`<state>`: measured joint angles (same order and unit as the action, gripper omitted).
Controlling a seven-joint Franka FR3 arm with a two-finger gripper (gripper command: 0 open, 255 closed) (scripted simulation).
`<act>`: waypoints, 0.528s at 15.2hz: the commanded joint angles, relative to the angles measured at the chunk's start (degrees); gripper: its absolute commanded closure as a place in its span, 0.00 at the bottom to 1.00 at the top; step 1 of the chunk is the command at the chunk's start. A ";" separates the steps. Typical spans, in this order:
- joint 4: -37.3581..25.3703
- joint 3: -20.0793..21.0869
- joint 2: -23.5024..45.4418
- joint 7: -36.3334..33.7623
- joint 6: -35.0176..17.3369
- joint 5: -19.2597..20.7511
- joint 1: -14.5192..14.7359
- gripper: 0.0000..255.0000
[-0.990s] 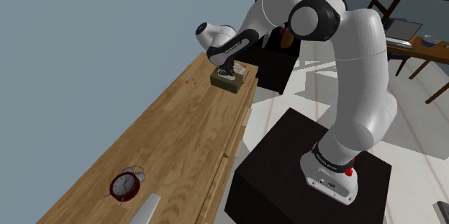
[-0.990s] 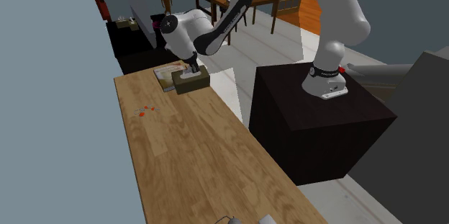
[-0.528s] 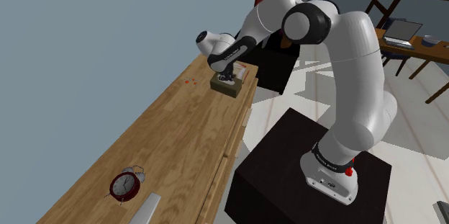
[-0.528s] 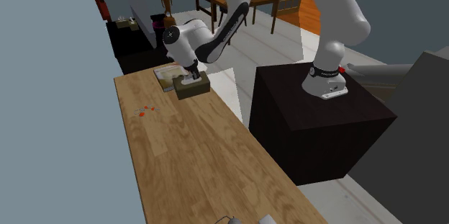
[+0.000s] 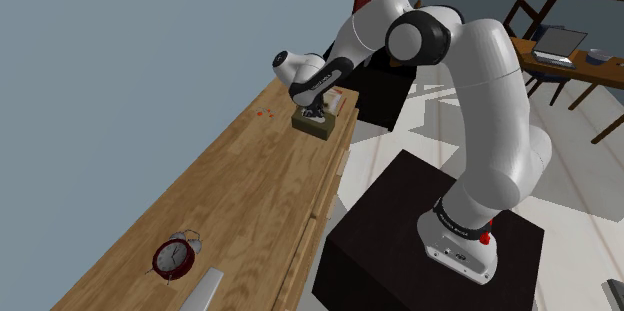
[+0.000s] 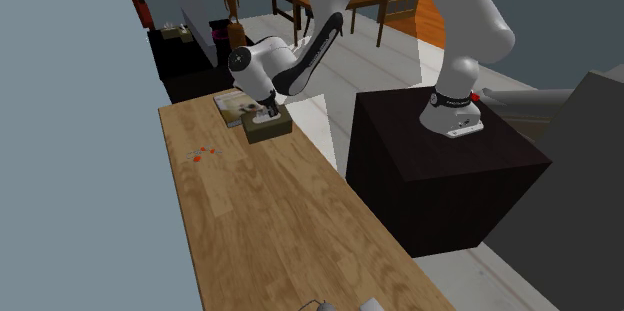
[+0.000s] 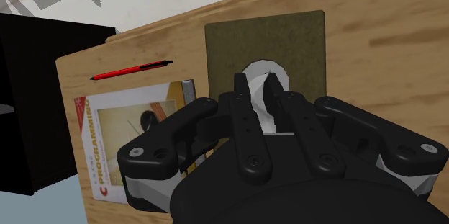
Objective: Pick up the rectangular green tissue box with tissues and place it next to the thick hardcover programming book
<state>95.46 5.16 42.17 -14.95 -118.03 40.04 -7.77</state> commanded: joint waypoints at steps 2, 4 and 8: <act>-0.01 -0.01 0.02 -0.02 -0.03 0.01 0.00 1.00; -0.01 -0.01 0.02 -0.02 -0.03 0.01 0.00 1.00; -0.01 -0.01 0.02 -0.02 -0.03 0.01 0.00 0.00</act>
<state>95.45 5.15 42.19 -14.96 -118.06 40.05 -7.77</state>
